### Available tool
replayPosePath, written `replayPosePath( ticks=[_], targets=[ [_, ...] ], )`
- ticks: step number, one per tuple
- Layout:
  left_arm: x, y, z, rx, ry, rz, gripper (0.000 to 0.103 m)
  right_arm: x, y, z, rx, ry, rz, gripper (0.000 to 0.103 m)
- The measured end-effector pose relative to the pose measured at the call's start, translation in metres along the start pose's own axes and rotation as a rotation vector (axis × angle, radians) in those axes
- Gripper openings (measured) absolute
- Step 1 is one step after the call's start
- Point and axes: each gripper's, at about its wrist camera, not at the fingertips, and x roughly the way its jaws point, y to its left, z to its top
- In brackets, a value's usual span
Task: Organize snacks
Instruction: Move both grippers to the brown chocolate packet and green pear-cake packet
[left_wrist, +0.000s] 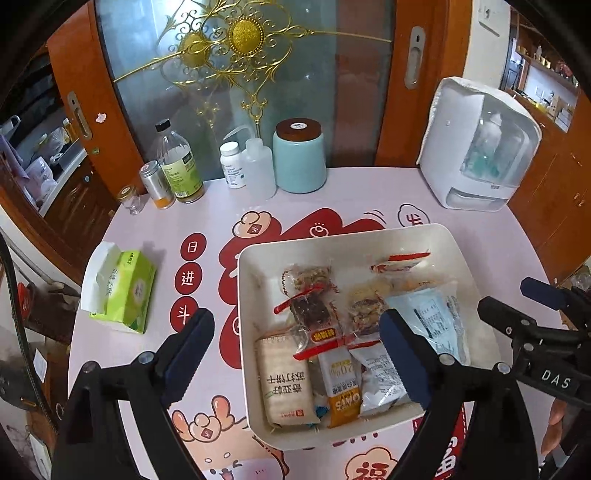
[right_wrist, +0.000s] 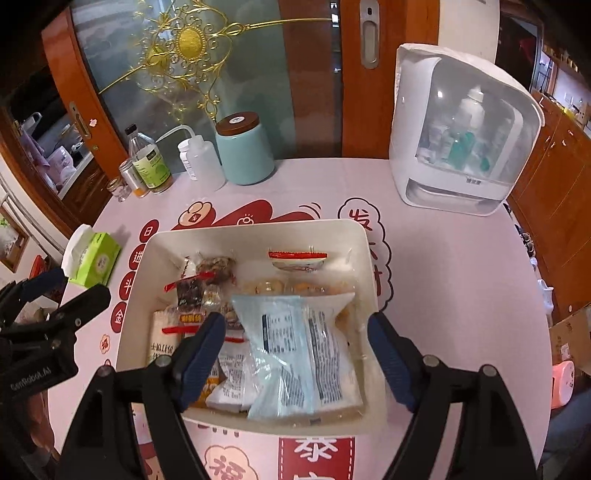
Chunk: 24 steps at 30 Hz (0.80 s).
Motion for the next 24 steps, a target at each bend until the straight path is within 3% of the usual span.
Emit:
replayPosePath(
  ticks=[9, 18, 24],
  targets=[
    [-0.04, -0.013, -0.041, 0.048, -0.015, -0.032, 0.09, -0.034, -0.005, -0.047, -0.059, 0.011, -0.022, 0.08],
    [-0.065, -0.028, -0.152, 0.151, 0.072, -0.084, 0.09, -0.051, -0.054, -0.139, -0.058, 0.114, -0.075, 0.08],
    [-0.045, -0.033, -0.224, 0.172, 0.161, -0.028, 0.09, -0.031, -0.089, -0.203, 0.035, 0.239, -0.085, 0.08]
  ],
)
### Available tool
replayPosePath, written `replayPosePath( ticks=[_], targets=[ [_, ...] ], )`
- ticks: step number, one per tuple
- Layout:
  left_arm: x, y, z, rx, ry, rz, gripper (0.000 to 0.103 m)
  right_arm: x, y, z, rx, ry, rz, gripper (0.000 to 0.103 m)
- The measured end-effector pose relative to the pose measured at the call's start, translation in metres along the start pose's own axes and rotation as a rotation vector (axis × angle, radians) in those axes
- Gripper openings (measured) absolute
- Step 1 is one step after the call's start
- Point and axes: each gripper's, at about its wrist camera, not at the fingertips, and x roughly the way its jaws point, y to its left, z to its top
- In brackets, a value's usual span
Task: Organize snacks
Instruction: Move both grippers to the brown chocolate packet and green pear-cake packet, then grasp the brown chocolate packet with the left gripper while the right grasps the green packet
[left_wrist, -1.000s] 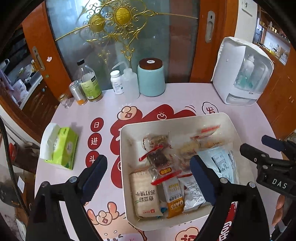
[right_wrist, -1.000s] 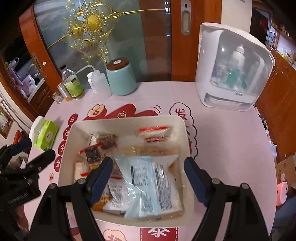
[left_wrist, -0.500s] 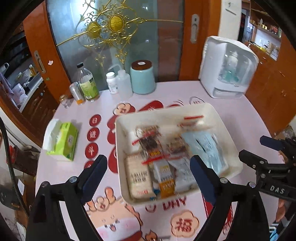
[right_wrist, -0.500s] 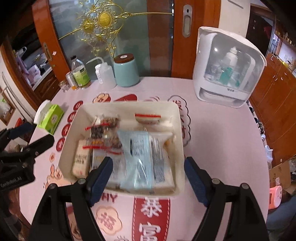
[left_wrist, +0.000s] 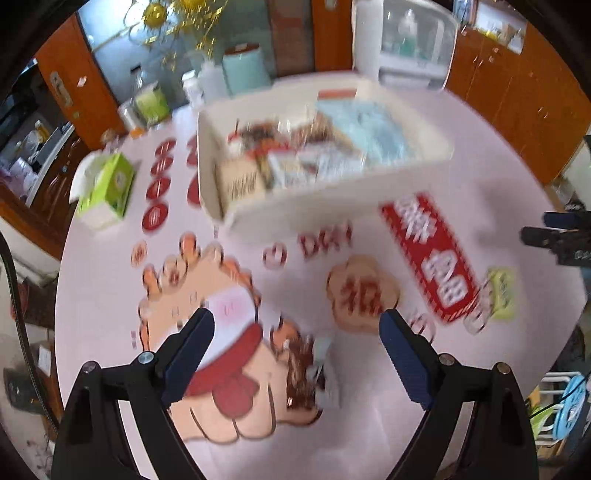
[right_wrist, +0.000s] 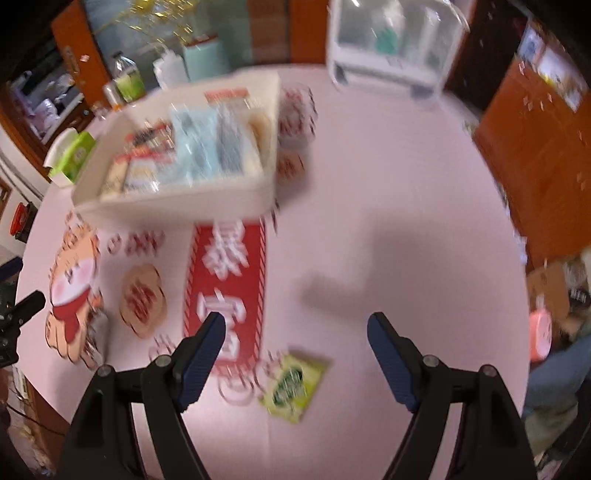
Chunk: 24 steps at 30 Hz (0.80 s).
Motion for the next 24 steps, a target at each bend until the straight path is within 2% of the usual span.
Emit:
replayPosePath(
  ticks=[5, 9, 20, 24],
  targets=[
    [0.038, -0.001, -0.033, -0.039, 0.101, 0.022, 0.09, 0.025, -0.008, -0.028, 0.08, 0.067, 0.032, 0.08],
    [0.063, 0.002, -0.045, -0.082, 0.151, 0.039, 0.09, 0.041, -0.005, -0.044, 0.128, 0.099, 0.062, 0.08],
    [0.1, 0.007, -0.054, -0.182, 0.22, 0.017, 0.09, 0.075, 0.0, -0.061, 0.174, 0.164, -0.004, 0.079],
    [0.102, 0.01, -0.057, -0.217, 0.222, -0.009, 0.086, 0.073, 0.009, -0.062, 0.115, 0.127, -0.06, 0.069]
  ],
)
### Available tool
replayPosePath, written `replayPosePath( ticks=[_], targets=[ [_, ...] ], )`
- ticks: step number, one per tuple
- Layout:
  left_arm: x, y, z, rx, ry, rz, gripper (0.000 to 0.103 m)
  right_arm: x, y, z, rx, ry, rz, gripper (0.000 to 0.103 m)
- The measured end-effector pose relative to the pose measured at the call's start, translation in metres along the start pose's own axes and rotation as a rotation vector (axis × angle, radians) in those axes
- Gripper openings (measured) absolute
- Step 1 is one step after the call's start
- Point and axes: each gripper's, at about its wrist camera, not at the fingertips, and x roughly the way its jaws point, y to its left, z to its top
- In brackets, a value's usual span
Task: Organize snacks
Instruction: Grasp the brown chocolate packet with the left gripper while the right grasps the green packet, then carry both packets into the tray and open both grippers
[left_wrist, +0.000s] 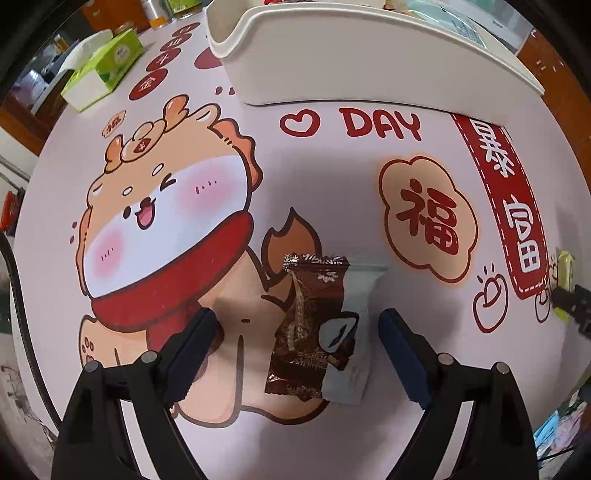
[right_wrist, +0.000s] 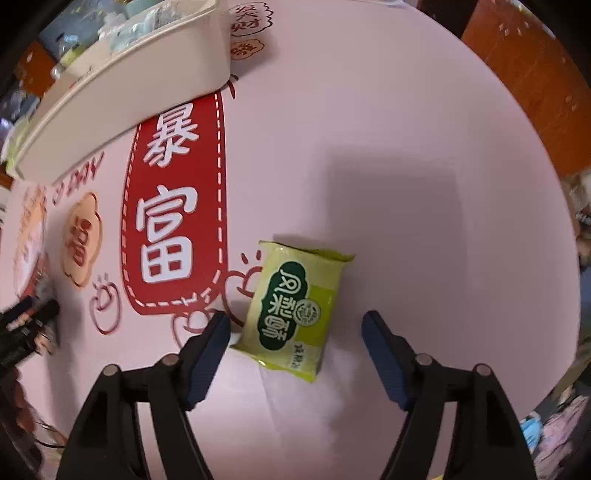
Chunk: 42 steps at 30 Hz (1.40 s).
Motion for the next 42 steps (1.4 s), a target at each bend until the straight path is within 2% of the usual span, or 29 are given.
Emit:
replayPosePath(
  ticks=[1, 4, 5, 6, 9, 15, 21, 23, 26, 29, 36, 42],
  targets=[
    [0.001, 0.002, 0.001, -0.008, 0.0, -0.011, 0.084, -0.002, 0.001, -0.002, -0.005, -0.012, 0.001, 0.063],
    [-0.002, 0.003, 0.001, -0.002, -0.021, -0.015, 0.061, -0.006, 0.007, -0.005, -0.03, -0.034, 0.007, 0.04],
    [-0.004, 0.0, 0.0, 0.003, -0.025, -0.015, 0.046, -0.006, 0.008, -0.005, -0.033, -0.03, 0.01, 0.04],
    [-0.006, -0.005, -0.002, 0.006, -0.024, -0.012, 0.041, -0.007, 0.009, -0.006, -0.035, -0.03, 0.01, 0.04],
    [-0.009, -0.011, -0.009, -0.005, -0.011, -0.013, 0.037, -0.008, 0.011, -0.009, -0.05, -0.025, 0.025, 0.039],
    [-0.03, -0.036, -0.033, 0.024, -0.001, -0.045, 0.036, -0.021, 0.014, -0.035, -0.11, -0.002, 0.106, 0.039],
    [-0.07, -0.047, -0.044, 0.056, -0.066, -0.047, 0.035, -0.048, 0.039, -0.05, -0.222, -0.031, 0.167, 0.039],
    [-0.088, -0.049, -0.043, 0.056, -0.1, -0.051, 0.035, -0.063, 0.044, -0.043, -0.258, -0.059, 0.179, 0.039],
    [-0.115, -0.046, -0.02, 0.05, -0.145, -0.055, 0.035, -0.09, 0.057, -0.026, -0.307, -0.126, 0.191, 0.039],
    [-0.147, -0.044, 0.012, 0.053, -0.228, -0.052, 0.035, -0.123, 0.069, -0.007, -0.331, -0.217, 0.19, 0.039],
    [-0.214, -0.034, 0.094, 0.079, -0.398, -0.003, 0.036, -0.205, 0.094, 0.083, -0.332, -0.459, 0.158, 0.039],
    [-0.253, -0.031, 0.174, 0.087, -0.502, 0.021, 0.036, -0.247, 0.096, 0.152, -0.282, -0.568, 0.132, 0.039]
  ],
)
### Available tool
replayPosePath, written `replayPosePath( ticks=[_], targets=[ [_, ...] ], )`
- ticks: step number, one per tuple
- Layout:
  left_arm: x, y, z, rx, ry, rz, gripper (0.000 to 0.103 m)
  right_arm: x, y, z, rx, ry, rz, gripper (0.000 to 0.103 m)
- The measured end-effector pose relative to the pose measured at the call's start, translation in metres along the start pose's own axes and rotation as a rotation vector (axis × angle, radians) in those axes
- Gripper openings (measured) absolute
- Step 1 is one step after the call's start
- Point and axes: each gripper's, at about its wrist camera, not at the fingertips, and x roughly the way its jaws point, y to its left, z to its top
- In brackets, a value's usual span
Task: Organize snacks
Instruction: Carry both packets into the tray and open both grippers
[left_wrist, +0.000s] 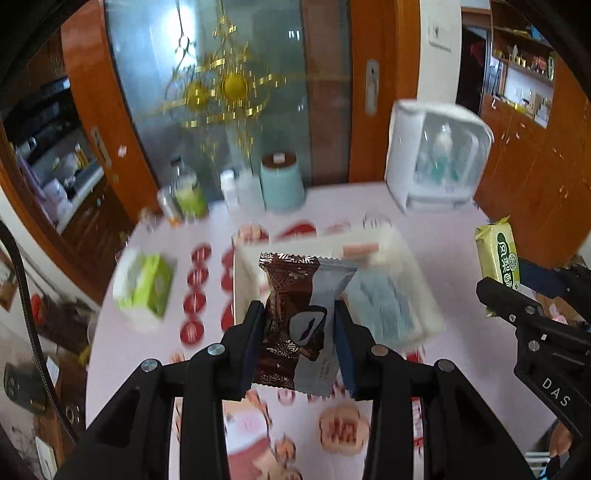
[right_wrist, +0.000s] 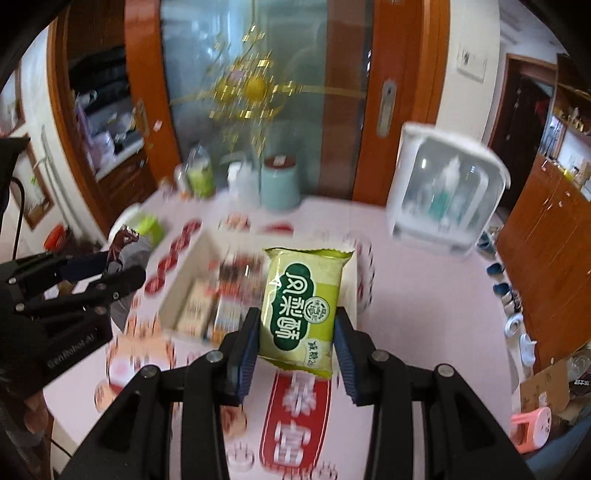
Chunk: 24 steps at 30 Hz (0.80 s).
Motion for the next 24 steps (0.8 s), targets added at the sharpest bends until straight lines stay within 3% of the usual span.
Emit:
replayPosePath(
  ticks=[5, 8, 14, 24],
  targets=[
    [0.017, 0.005, 0.053, -0.012, -0.035, -0.009, 0.036, 0.021, -0.004, 0.05, 0.034, -0.031, -0.027, 0.039],
    [0.033, 0.005, 0.07, -0.019, -0.03, -0.022, 0.036, 0.036, -0.005, 0.064, 0.046, -0.027, -0.037, 0.039],
    [0.071, 0.001, 0.073, -0.016, 0.008, -0.032, 0.036, 0.074, -0.002, 0.074, 0.064, 0.027, -0.037, 0.04],
    [0.134, 0.007, 0.065, -0.028, 0.088, -0.03, 0.036, 0.14, -0.004, 0.057, 0.079, 0.155, -0.035, 0.04]
  ],
)
